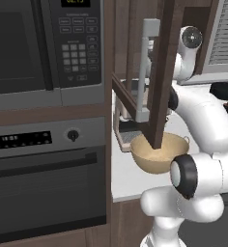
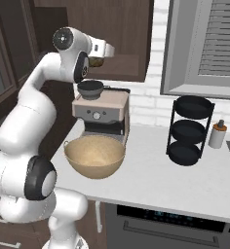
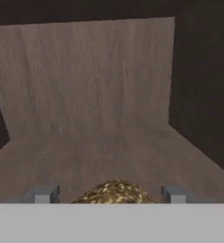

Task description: Open the cabinet, pick up the bread from the cabinet and place it in the basket. Then move the basket to the dining counter.

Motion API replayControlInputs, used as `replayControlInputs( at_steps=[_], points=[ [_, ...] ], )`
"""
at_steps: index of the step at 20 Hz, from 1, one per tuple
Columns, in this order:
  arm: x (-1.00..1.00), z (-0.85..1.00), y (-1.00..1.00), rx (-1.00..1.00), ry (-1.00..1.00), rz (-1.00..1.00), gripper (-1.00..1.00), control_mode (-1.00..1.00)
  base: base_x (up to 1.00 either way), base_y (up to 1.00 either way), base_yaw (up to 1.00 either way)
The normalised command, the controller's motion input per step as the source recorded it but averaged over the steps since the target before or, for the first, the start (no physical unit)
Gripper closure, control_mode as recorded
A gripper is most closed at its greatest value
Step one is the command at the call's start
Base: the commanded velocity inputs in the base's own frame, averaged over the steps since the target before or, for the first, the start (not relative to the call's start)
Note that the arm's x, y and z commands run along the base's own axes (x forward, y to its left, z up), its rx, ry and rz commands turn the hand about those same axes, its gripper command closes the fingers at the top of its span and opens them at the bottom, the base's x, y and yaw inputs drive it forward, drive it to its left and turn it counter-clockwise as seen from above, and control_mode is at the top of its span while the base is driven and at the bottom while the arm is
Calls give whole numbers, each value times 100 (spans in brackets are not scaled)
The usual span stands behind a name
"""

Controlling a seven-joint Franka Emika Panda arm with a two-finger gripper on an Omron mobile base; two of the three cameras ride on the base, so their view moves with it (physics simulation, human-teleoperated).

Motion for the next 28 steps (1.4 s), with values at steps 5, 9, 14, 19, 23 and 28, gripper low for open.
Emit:
replayControlInputs(
  at_steps=[5,9,14,19,23,28],
  points=[
    [-100,0,-21,18,-5,-4,100,-100,0,0,0],
    [-100,15,-10,13,-3,0,100,-100,0,0,0],
    [-100,11,-6,11,0,0,100,-100,0,0,0],
    [-100,-6,0,5,3,0,100,-100,0,0,0],
    [-93,-34,0,0,16,0,100,-100,0,0,0],
    [-30,-86,0,0,20,0,100,-100,0,0,0]
  ],
)
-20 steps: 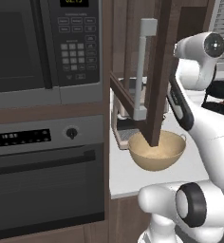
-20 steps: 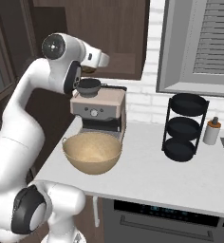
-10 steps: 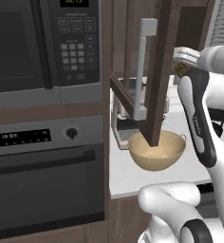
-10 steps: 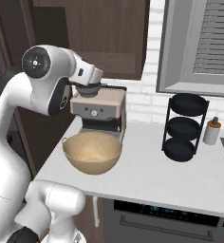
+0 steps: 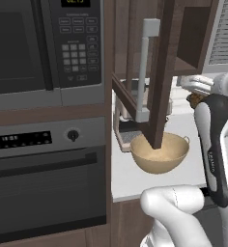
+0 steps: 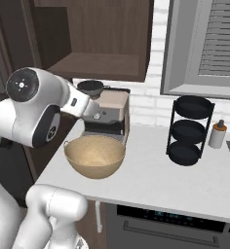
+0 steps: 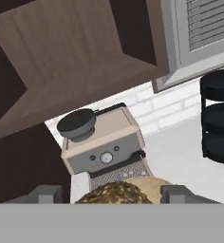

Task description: Open the cabinet, pick up the bread from the cabinet and place it in the basket. Then move the basket to the dining counter.

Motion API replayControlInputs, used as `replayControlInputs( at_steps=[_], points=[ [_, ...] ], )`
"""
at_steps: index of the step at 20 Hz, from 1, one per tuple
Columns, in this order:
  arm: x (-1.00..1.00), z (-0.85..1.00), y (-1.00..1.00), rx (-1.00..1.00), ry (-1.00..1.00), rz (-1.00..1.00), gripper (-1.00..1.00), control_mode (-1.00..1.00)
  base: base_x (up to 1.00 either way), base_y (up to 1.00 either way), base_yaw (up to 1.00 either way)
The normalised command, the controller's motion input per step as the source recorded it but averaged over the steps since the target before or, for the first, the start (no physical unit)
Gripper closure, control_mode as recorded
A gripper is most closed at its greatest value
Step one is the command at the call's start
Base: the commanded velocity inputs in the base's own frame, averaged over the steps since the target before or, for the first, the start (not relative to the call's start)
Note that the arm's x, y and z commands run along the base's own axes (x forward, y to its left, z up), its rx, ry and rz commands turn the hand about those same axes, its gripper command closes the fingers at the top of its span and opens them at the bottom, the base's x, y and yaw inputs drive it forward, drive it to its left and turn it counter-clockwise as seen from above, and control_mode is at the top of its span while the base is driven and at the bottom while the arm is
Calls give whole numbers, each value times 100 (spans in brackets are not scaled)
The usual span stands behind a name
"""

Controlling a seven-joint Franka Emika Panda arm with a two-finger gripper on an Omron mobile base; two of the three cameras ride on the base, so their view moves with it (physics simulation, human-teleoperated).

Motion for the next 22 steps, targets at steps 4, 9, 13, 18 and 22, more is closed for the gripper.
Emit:
replayControlInputs(
  at_steps=[4,9,13,18,22],
  points=[
    [21,-98,-14,0,10,0,100,-100,0,0,0],
    [42,-91,-5,0,7,0,100,-100,0,0,0],
    [50,-78,0,0,5,2,100,-100,0,0,0],
    [54,-75,0,0,7,1,100,-100,0,0,0],
    [42,-68,0,0,11,1,100,-100,0,0,0]
  ],
)
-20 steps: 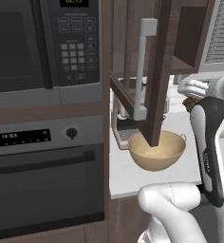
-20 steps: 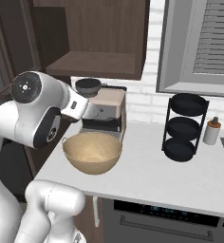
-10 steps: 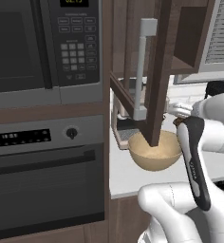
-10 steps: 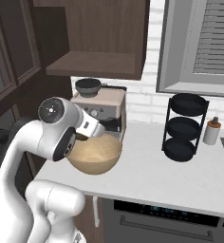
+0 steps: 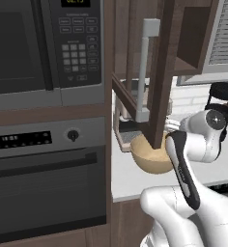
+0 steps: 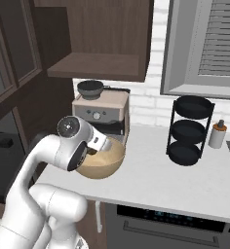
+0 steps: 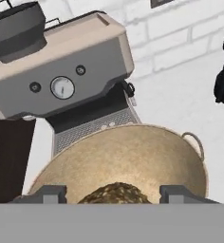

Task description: Open the cabinet, pick up the bread from the cabinet and place it in the basket. Then move the basket to the dining counter.

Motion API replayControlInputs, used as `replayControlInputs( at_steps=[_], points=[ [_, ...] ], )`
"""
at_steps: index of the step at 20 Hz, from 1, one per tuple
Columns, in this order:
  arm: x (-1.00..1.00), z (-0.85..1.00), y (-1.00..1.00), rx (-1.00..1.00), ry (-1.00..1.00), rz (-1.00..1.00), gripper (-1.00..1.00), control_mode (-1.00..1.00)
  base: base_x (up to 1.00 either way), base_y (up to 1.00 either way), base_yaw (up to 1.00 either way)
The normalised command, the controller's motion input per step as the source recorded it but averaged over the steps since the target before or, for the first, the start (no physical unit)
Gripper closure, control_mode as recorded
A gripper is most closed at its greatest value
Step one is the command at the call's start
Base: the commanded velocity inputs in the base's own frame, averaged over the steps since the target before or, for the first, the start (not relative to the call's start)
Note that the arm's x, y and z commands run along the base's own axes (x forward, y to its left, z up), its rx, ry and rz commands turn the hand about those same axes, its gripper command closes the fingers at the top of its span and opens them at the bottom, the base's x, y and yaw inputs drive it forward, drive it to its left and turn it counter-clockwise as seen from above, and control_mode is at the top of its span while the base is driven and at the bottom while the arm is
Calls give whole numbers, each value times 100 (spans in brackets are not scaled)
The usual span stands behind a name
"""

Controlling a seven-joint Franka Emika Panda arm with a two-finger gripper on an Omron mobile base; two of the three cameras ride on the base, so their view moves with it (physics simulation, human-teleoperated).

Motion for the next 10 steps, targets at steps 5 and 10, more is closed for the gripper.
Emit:
replayControlInputs(
  at_steps=[5,10],
  points=[
    [38,-64,0,0,15,0,100,-100,0,0,0],
    [40,-61,0,0,15,0,100,-100,0,0,0]
  ],
)
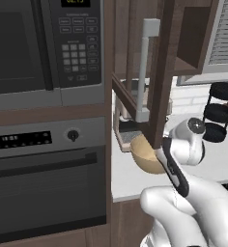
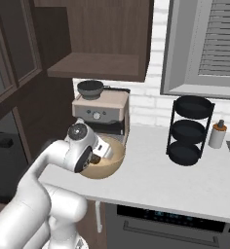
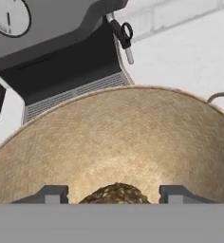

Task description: Open the cabinet, pick up the bread from the cabinet and place it in the basket. Then move the basket to the dining counter.

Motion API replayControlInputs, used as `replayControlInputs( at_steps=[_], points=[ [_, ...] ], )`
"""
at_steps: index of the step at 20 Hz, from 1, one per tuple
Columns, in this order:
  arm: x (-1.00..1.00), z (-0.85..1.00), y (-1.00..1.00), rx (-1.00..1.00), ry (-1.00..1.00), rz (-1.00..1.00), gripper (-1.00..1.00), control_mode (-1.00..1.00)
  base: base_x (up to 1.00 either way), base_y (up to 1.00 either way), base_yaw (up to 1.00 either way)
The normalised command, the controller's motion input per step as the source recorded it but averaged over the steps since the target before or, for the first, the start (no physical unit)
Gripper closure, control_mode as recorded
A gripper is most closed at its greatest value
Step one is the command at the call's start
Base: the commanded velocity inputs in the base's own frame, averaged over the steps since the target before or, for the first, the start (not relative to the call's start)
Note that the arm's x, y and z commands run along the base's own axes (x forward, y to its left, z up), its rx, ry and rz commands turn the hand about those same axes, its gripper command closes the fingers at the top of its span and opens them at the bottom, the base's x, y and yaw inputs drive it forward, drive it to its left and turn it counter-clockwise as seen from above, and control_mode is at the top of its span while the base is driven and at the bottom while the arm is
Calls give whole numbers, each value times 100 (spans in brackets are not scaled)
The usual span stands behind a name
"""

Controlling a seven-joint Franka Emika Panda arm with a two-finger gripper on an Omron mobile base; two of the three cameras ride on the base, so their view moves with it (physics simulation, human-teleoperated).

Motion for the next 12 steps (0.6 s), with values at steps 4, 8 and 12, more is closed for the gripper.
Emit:
replayControlInputs(
  at_steps=[4,8,12],
  points=[
    [38,-48,-3,0,10,0,100,-100,0,0,0],
    [35,-35,-4,0,6,0,100,-100,0,0,0],
    [25,-39,0,0,6,1,100,-100,0,0,0]
  ],
)
